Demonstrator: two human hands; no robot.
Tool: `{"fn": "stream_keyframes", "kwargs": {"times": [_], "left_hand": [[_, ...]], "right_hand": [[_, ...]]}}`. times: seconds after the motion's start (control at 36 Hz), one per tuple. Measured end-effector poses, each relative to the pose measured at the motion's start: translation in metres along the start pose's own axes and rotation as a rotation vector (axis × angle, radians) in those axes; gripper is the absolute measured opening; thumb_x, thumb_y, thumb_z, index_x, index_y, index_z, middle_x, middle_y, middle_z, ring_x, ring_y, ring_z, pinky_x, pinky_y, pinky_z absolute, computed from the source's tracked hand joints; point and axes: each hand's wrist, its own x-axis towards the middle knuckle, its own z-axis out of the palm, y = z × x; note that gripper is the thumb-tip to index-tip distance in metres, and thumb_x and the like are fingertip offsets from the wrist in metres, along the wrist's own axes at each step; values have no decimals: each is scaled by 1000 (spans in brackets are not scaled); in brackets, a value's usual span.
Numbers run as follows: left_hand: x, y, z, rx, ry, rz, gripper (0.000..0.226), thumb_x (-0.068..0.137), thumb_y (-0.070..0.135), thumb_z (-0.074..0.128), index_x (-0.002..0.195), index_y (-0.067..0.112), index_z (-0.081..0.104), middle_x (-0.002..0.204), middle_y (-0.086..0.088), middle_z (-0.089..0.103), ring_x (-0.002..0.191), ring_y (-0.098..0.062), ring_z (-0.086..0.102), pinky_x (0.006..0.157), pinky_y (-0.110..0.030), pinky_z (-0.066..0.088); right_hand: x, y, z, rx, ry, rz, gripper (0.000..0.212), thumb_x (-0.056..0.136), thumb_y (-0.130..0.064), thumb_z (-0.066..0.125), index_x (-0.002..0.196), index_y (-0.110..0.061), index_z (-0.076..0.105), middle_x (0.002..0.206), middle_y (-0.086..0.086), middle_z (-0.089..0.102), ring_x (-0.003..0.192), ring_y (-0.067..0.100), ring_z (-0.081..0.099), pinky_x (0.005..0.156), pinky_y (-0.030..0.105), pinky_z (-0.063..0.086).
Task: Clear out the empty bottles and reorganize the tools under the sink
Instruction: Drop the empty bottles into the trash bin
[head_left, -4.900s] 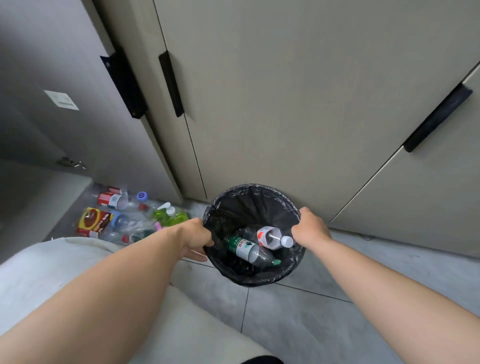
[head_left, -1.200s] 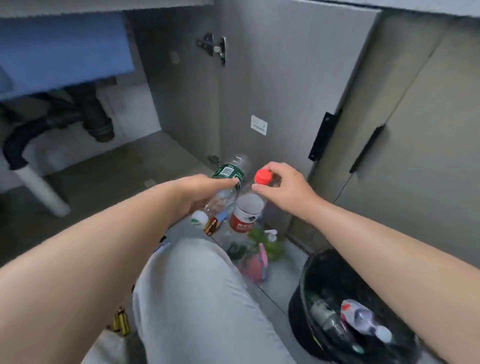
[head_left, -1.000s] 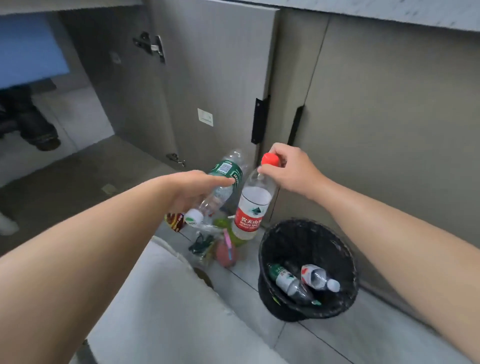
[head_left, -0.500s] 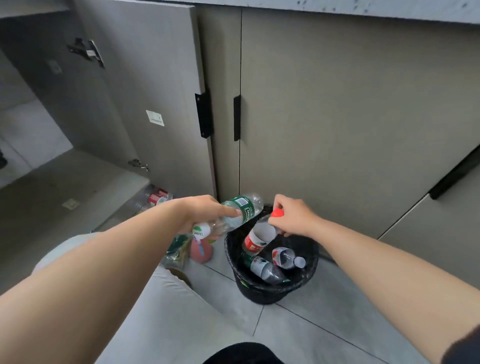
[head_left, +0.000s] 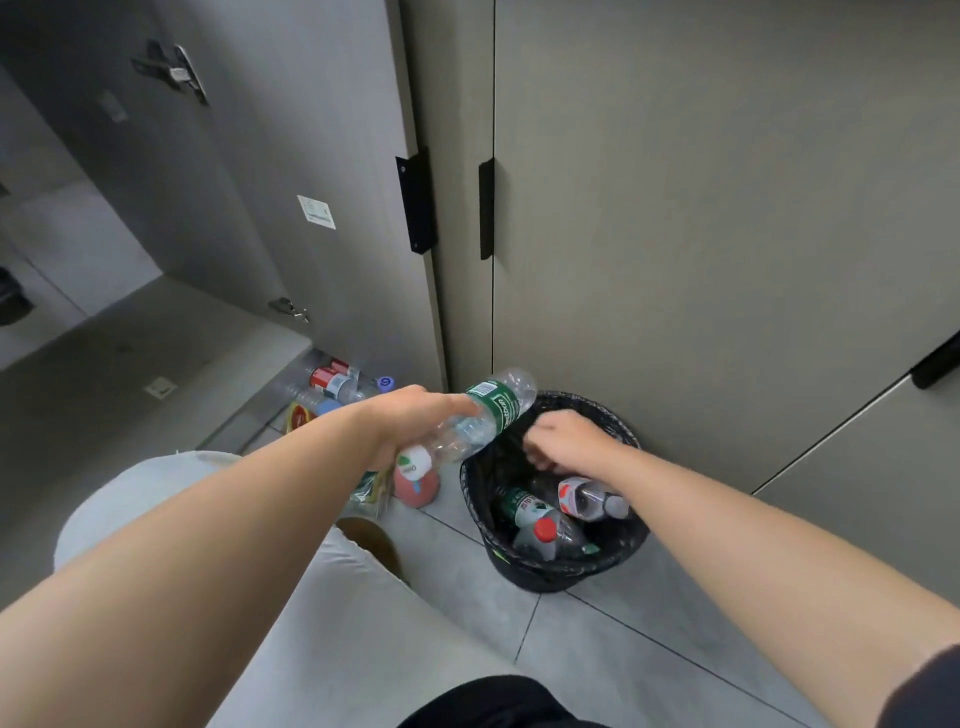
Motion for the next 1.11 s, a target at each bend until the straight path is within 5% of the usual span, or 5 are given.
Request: {"fn": "stream_keyframes", "kwargs": {"times": [0.17, 0.25, 0.47, 0.64, 1.11], "left_hand": [[-5, 3, 19, -196, -174, 6, 43, 93, 27, 70, 128, 4, 58, 121, -24, 67, 95, -34, 73, 78, -41, 62], [-5, 1, 27, -3, -221, 46, 35, 93, 35, 71, 117, 11, 64, 121, -15, 70, 110, -27, 70, 104, -44, 52], [-1, 2, 10, 280, -103, 75, 43, 95, 44, 65, 122, 10, 62, 119, -8, 69, 105, -23, 70, 97, -47, 57], [4, 10, -8, 309, 38, 143, 29, 99, 36, 62, 113, 10, 64, 108, -7, 71, 98, -21, 72, 85, -40, 62], [25, 6, -128, 716, 190, 202, 25, 95, 41, 64, 110, 21, 66, 101, 2, 73, 85, -15, 70, 75, -29, 54]], "right_hand": [[-8, -23, -1, 669, -378, -35, 58, 88, -58, 65, 127, -17, 54, 119, 18, 68, 100, 40, 72, 83, 53, 59], [-6, -22, 1, 594, -309, -8, 53, 85, -44, 75, 122, -15, 51, 119, 18, 62, 89, 37, 72, 86, 58, 58], [-8, 6, -49, -102, -405, 275, 32, 76, -34, 65, 98, -10, 63, 86, 15, 70, 69, 31, 62, 54, 31, 49], [0, 8, -29, -664, -303, 335, 72, 81, -32, 69, 139, -6, 36, 113, 17, 62, 95, 33, 65, 79, 40, 54], [77, -14, 40, -740, -234, -109, 23, 86, -27, 60, 107, -25, 68, 110, 0, 70, 100, 20, 65, 89, 30, 52]]}}
